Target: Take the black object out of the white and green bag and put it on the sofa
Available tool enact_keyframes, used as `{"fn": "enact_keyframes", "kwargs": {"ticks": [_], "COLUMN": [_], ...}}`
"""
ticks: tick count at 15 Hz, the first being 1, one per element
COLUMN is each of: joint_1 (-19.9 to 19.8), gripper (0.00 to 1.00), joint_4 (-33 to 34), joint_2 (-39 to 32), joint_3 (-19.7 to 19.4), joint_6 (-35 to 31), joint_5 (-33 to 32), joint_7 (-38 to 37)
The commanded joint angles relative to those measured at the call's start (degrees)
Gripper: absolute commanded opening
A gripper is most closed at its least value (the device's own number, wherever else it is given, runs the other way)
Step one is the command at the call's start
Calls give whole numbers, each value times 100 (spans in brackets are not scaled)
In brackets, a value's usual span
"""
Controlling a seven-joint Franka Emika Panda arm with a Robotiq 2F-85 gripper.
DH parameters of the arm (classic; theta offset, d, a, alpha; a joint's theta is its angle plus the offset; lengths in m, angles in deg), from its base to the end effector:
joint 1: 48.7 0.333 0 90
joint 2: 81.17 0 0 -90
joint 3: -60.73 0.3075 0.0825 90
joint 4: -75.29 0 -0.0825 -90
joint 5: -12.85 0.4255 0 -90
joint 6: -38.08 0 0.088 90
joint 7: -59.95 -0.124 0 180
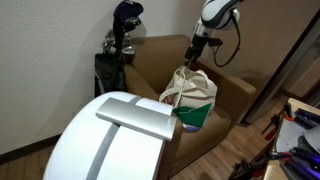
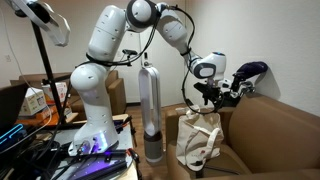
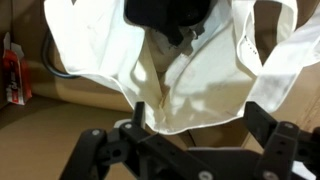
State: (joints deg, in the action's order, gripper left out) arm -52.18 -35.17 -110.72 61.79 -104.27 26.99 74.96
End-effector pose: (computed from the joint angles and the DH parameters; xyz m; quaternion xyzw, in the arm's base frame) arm 0.6527 -0.0262 0.1667 -0.9964 -0.0121 -0.0321 0.0777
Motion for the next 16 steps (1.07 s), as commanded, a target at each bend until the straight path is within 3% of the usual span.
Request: {"fn": "enact_keyframes", "kwargs": {"ticks": [1,8,12,15,16], "joint_1": [-12,-224,-222,-319,-191], "gripper": [100,100,100,100,100], "joint_4": [264,520,614,779,589], "joint_2": [-492,-1203,-1371,-1408,-1372], "joint_3": [32,272,371,511,410], "joint_6": [159,330,581,727,542], "joint_5": [-250,-103,-74,-130,-168], "joint_7": [-391,-322,-387,-24,-286]}}
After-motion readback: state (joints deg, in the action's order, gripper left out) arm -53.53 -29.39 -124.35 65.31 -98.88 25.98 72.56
